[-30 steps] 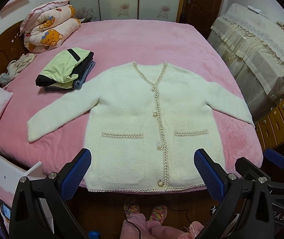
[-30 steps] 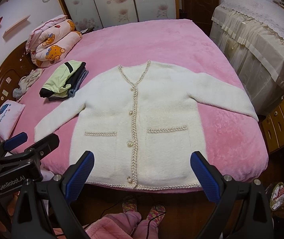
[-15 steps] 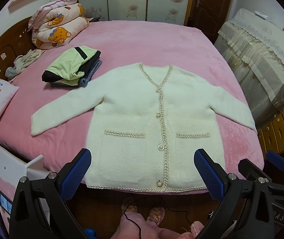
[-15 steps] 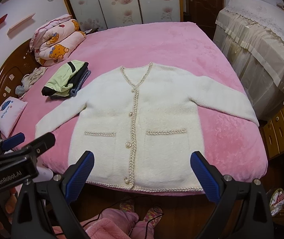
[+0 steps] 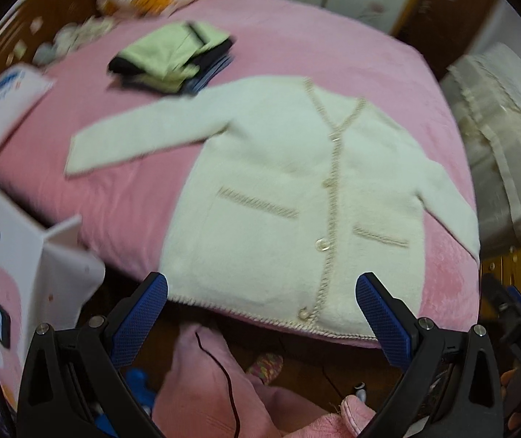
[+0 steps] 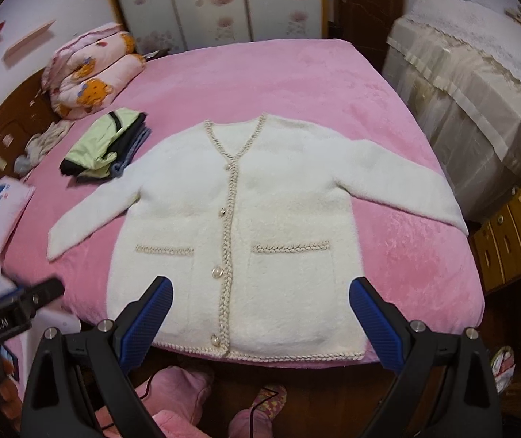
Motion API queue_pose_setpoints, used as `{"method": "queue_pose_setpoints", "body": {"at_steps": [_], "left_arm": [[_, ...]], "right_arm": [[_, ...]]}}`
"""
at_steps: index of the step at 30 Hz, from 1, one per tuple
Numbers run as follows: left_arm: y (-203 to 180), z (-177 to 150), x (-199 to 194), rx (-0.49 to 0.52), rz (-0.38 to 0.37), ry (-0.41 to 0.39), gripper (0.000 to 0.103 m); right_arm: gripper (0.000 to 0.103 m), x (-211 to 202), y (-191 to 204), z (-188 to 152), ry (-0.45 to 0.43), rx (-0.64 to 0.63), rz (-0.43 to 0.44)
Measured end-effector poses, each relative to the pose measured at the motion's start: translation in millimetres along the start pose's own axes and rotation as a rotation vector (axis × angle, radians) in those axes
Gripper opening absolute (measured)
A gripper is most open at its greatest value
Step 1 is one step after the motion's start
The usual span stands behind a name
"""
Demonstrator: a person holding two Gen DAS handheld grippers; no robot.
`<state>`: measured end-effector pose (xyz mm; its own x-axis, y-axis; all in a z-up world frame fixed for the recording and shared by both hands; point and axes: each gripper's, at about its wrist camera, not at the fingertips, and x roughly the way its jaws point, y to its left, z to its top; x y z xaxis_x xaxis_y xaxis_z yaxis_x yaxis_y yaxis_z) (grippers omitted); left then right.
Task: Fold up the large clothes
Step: 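Move the left gripper to the cardigan sleeve cuff and grasp it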
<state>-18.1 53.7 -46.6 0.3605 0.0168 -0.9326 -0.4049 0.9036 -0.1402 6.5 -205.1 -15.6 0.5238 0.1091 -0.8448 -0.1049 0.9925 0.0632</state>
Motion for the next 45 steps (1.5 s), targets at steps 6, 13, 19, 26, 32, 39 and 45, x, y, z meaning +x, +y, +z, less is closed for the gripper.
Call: {"method": "queue_pose_setpoints", "body": {"at_steps": [6, 13, 19, 26, 32, 39, 45], "left_arm": [[77.2, 16.5, 39.3, -0.174, -0.075, 0.109, 0.102], [175.7, 57.5, 98.9, -0.308, -0.053, 0.269, 0.102], [259.5, 96.7, 142.3, -0.435, -0.075, 0.364, 0.102], [349.7, 135.7, 205.7, -0.563, -0.059, 0.396, 0.102], [410.6, 151.5, 255.2, -0.722, -0.013, 0.336, 0.100], [466.6, 150.1, 283.5, -0.932, -0.014, 0.233, 0.098], [494.0, 133.7, 307.6, -1.069, -0.041, 0.174, 0.091]], "right_arm": [[0.096, 33.1, 11.8, 15.7, 0.000, 0.070, -0.033], [0.095, 99.7, 59.7, 22.6, 0.192, 0.115, -0.121], [0.095, 163.1, 103.7, 10.1, 0.512, 0.245, -0.173], [0.095, 199.5, 165.6, 3.6, 0.651, 0.284, -0.212], [0.095, 226.0, 228.2, 8.7, 0.664, 0.197, -0.212], [0.095, 254.6, 296.7, 6.4, 0.657, 0.005, -0.114], [0.095, 260.9, 325.8, 7.4, 0.614, -0.034, 0.017]]}}
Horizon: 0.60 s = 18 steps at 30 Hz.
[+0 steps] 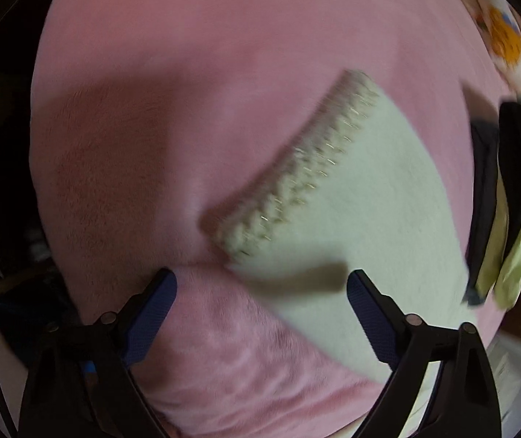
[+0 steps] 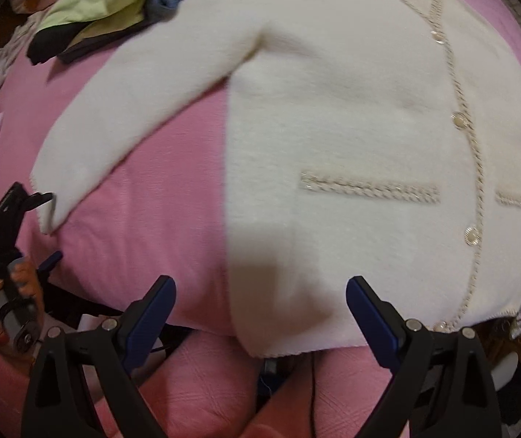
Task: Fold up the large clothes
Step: 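Move the left gripper to the cardigan sleeve cuff and grasp it, then lift the held sleeve and fold it across the cardigan body, open left gripper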
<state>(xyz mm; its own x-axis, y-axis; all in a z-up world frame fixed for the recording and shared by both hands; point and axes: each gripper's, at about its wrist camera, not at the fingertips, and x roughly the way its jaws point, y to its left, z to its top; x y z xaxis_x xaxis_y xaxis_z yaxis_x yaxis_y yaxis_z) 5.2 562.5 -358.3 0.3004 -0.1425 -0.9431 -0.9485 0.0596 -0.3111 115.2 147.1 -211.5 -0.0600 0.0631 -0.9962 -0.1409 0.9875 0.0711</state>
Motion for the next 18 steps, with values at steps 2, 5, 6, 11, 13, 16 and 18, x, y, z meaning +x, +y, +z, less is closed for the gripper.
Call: {"method": "queue_pose_setpoints", "body": {"at_steps": [2, 5, 6, 11, 13, 16, 18], "left_arm": [[6.1, -4.3, -1.0, -0.026, -0.027, -0.029, 0.080], [7.3, -7.4, -2.6, -0.033, -0.101, -0.059, 0.049], [5.8, -14.2, -5.1, -0.027, -0.119, -0.070, 0.039], [-2.1, -25.9, -21.6, -0.021, -0.156, -0.154, 0.011], [-7.5, -33.9, -35.8, 0.008, -0.187, -0.193, 0.008], [-28.3, -47.6, -65.3, 0.128, -0.264, -0.273, 0.007], [-43.9, -58.1, -81.8, 0.197, -0.287, -0.316, 0.007]], "right_arm": [[0.095, -0.3, 5.8, 1.9, -0.013, -0.031, 0.004], [0.095, 0.9, 11.4, 6.2, -0.019, -0.065, 0.003], [0.095, 1.8, 10.8, 7.8, -0.013, -0.066, 0.008], [0.095, 5.3, 1.6, 9.2, 0.003, -0.081, 0.043], [0.095, 4.5, -2.8, 9.7, -0.008, -0.097, 0.049], [0.095, 2.8, -12.7, 12.7, -0.028, -0.118, 0.058], [0.095, -1.0, -25.2, 13.5, -0.047, -0.130, 0.066]]}}
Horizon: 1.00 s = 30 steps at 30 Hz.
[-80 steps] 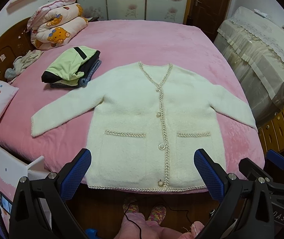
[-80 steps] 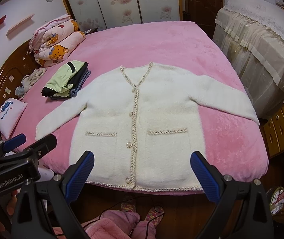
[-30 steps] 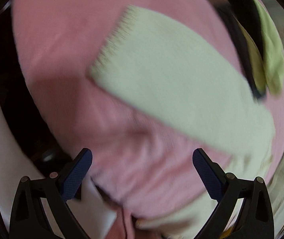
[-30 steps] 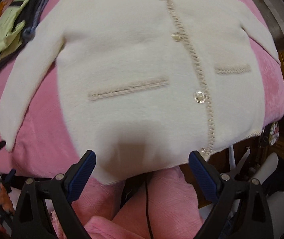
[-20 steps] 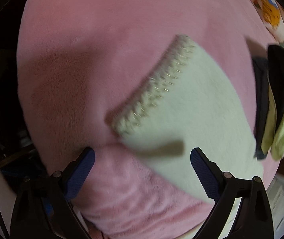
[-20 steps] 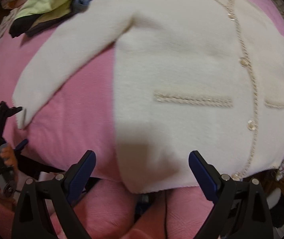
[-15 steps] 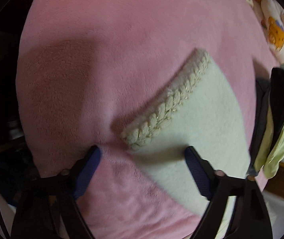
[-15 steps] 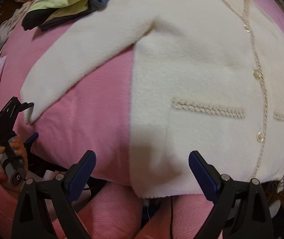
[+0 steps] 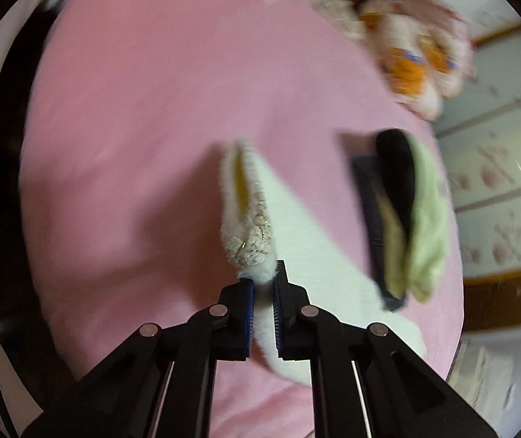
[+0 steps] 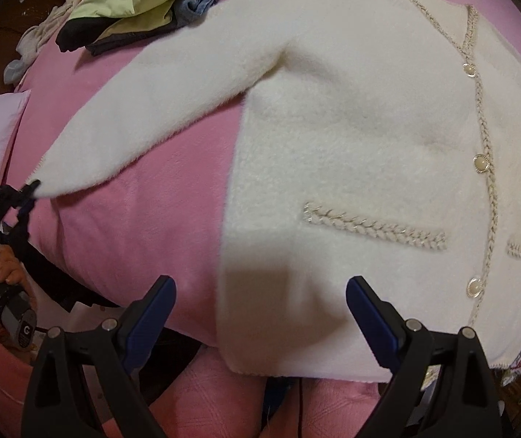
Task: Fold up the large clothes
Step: 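Lift the held sleeve and fold it across the cardigan body, open left gripper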
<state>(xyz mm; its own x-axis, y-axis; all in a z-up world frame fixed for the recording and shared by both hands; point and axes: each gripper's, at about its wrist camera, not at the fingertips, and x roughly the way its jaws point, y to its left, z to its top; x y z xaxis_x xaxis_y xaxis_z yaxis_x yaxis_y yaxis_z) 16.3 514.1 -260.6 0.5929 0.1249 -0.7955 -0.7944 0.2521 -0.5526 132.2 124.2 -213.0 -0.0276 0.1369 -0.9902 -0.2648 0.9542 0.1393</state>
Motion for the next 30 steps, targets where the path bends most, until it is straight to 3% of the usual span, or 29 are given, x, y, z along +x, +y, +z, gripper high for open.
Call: {"method": "queue_pose_setpoints", "body": {"at_steps": [5, 9, 14, 18, 22, 25, 27, 28, 29, 30], "left_arm": [[-84.0, -28.0, -41.8, 0.203, -0.157, -0.086, 0.006], [-151.2, -63.8, -64.5, 0.343, -0.299, -0.083, 0.006], [-242.7, -139.1, -65.2, 0.536, -0.465, 0.002, 0.006], [-286.4, -205.7, -37.2, 0.651, -0.499, 0.130, 0.006], [-310.2, -259.7, 17.3, 0.704, -0.431, 0.292, 0.008], [-316.5, -301.5, 68.4, 0.811, -0.194, 0.445, 0.017], [-316.4, -319.6, 86.2, 0.872, -0.069, 0.495, 0.029], [-314.9, -323.4, 85.8, 0.888, -0.043, 0.487, 0.045], [-312.1, -325.1, 82.8, 0.897, -0.031, 0.477, 0.068], [-310.5, -323.7, 77.9, 0.912, -0.013, 0.450, 0.077]], "right_arm": [[0.095, -16.8, -36.9, -0.5, -0.043, 0.010, 0.011], [0.095, -34.7, -80.6, 0.4, -0.094, 0.057, 0.025], [0.095, -56.4, -139.0, 0.9, -0.164, 0.168, 0.071], [0.095, -70.4, -182.8, 0.4, -0.230, 0.243, 0.090], [0.095, -73.8, -219.7, 1.5, -0.271, 0.291, 0.068], [0.095, -65.1, -241.7, 1.5, -0.300, 0.338, 0.052], [0.092, -50.6, -257.2, 5.6, -0.280, 0.399, 0.063], [0.089, -46.7, -263.1, 5.9, -0.273, 0.419, 0.077], [0.088, -39.7, -268.7, 9.0, -0.262, 0.454, 0.115], [0.088, -33.2, -272.0, 12.7, -0.250, 0.481, 0.154]]}}
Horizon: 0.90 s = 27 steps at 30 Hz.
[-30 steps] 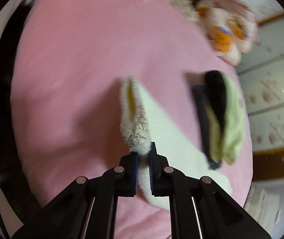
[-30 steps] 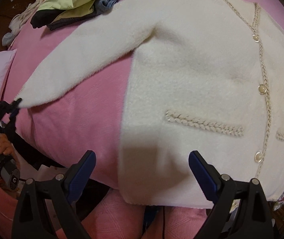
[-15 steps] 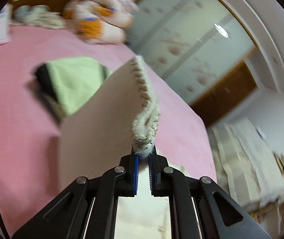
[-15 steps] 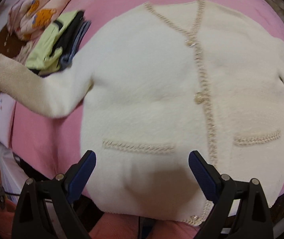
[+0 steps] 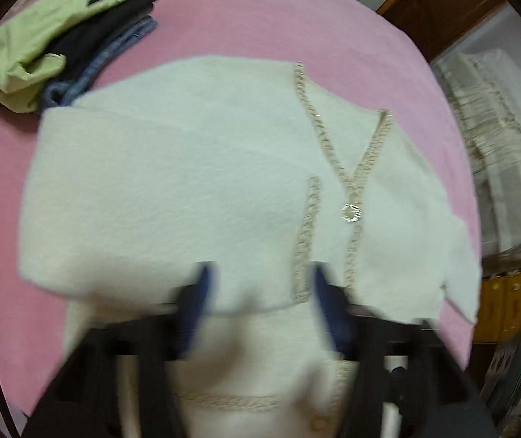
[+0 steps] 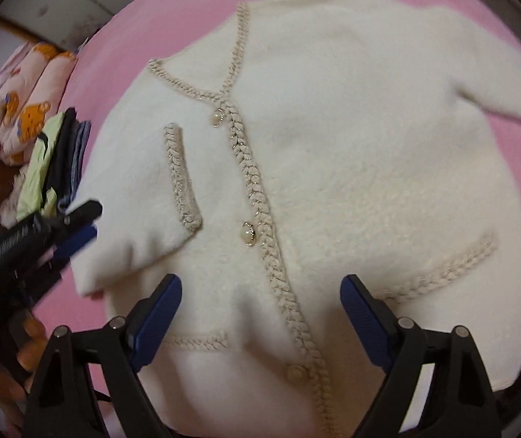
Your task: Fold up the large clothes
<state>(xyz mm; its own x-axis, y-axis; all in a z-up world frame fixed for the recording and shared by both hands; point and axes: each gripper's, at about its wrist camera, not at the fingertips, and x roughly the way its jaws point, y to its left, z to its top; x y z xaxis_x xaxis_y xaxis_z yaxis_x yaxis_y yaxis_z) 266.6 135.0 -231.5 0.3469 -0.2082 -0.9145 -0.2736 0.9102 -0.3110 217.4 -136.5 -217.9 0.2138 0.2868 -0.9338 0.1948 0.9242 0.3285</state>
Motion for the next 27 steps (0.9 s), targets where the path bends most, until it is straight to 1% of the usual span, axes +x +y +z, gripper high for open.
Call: {"method": "queue_pose_setpoints", "body": {"at_steps": [1, 2, 3, 4, 5, 6, 7, 10, 12, 14, 15, 16, 18, 20, 21, 22, 25, 27], "left_arm": [[-4.2, -9.7, -10.5, 0.006, 0.018, -0.013, 0.085], [-0.3, -12.0, -17.7, 0.016, 0.059, -0.031, 0.085], [9.1, -11.4, -23.0, 0.024, 0.096, -0.030, 0.085], [14.7, -12.7, -26.0, 0.028, 0.139, -0.018, 0.085], [33.0, -12.0, -24.2, 0.026, 0.172, -0.006, 0.085], [45.3, -13.4, -25.2, 0.013, 0.217, 0.013, 0.085], [57.4, -15.8, -26.4, -0.005, 0.239, 0.028, 0.085], [97.0, -27.5, -28.5, -0.109, 0.270, 0.069, 0.085], [121.7, -34.1, -26.2, -0.156, 0.304, 0.100, 0.085], [137.8, -44.3, -15.9, -0.177, 0.334, 0.139, 0.085], [146.4, -48.3, -18.1, -0.181, 0.348, 0.148, 0.085], [153.3, -51.5, -14.3, -0.183, 0.369, 0.156, 0.085], [162.5, -55.4, -7.0, -0.183, 0.404, 0.157, 0.085], [167.4, -57.1, -0.3, -0.182, 0.415, 0.141, 0.085], [170.6, -57.1, 4.6, -0.186, 0.415, 0.132, 0.085], [171.5, -56.3, 7.9, -0.189, 0.410, 0.128, 0.085], [177.5, -51.4, 14.1, -0.221, 0.368, 0.083, 0.085], [180.5, -46.7, 15.5, -0.238, 0.347, 0.049, 0.085]], "right_arm": [[0.088, 3.0, -1.1, 0.8, 0.009, 0.015, 0.020], [0.087, 10.2, -1.1, 4.8, 0.027, 0.030, 0.050], [0.084, 16.3, 0.9, 8.6, 0.041, 0.034, 0.082], [0.082, 19.0, 0.6, 9.3, 0.045, 0.032, 0.098], [0.080, 24.1, 5.3, 12.5, 0.054, 0.022, 0.126], [0.075, 29.6, 11.2, 15.6, 0.065, 0.007, 0.161], [0.070, 34.9, 17.5, 17.7, 0.080, -0.010, 0.186], [0.065, 53.9, 34.7, 25.6, 0.135, -0.037, 0.240], [0.064, 70.8, 42.5, 28.9, 0.180, -0.016, 0.270], [0.062, 85.1, 45.8, 32.1, 0.211, 0.017, 0.281], [0.058, 92.5, 47.6, 34.8, 0.219, 0.034, 0.286], [0.050, 95.7, 48.4, 35.5, 0.222, 0.042, 0.289], [0.041, 104.7, 53.7, 41.6, 0.222, 0.051, 0.294], [0.039, 110.7, 55.1, 45.4, 0.221, 0.064, 0.269], [0.031, 113.2, 55.2, 47.7, 0.220, 0.083, 0.265], [0.014, 113.6, 54.3, 50.5, 0.216, 0.094, 0.255], [0.009, 101.7, 56.4, 62.1, 0.159, 0.080, 0.289], [0.009, 81.2, 66.2, 75.1, 0.059, 0.031, 0.305]]}}
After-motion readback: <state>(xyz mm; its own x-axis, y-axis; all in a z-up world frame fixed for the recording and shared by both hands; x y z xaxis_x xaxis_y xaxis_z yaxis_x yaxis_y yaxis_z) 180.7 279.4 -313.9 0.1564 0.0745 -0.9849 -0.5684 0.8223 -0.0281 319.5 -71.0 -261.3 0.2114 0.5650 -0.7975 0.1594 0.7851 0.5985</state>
